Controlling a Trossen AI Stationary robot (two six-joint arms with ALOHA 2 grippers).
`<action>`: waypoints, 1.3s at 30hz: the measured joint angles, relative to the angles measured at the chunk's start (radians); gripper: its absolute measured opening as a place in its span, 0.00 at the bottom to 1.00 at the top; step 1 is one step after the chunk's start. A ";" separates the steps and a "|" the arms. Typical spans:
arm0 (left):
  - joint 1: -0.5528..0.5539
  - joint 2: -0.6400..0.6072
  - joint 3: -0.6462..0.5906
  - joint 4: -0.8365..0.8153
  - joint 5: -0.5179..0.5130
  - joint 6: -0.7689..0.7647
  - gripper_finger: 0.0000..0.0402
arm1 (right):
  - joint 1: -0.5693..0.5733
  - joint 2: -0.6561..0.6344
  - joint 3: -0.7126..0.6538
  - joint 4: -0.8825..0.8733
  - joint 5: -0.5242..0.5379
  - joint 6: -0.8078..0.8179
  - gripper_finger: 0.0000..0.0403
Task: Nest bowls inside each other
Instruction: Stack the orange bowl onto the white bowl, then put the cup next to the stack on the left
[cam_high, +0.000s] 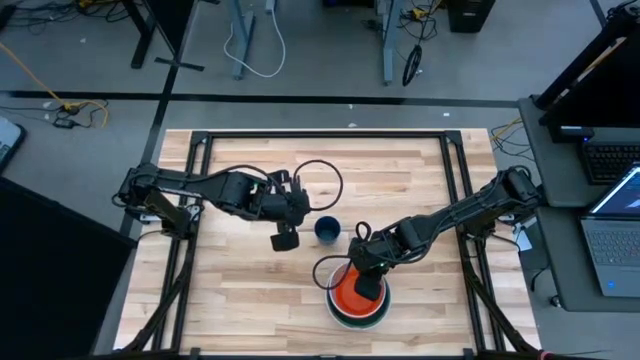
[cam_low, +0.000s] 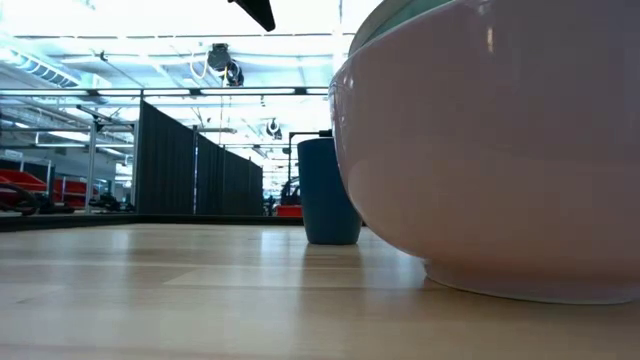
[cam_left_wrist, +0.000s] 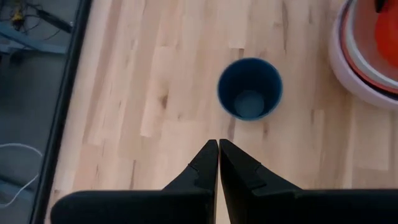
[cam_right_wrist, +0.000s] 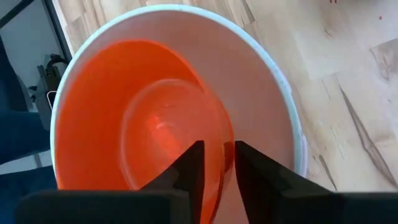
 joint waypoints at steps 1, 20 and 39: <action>0.004 0.000 0.000 0.000 0.033 0.014 0.00 | 0.000 0.000 0.000 -0.002 0.000 0.000 0.20; 0.224 0.000 0.000 0.122 0.355 0.253 0.00 | -0.013 -0.165 0.054 -0.129 0.025 0.033 0.43; 0.367 0.255 -0.001 0.113 0.586 0.290 0.17 | -0.022 -0.394 0.064 -0.194 0.235 0.043 0.46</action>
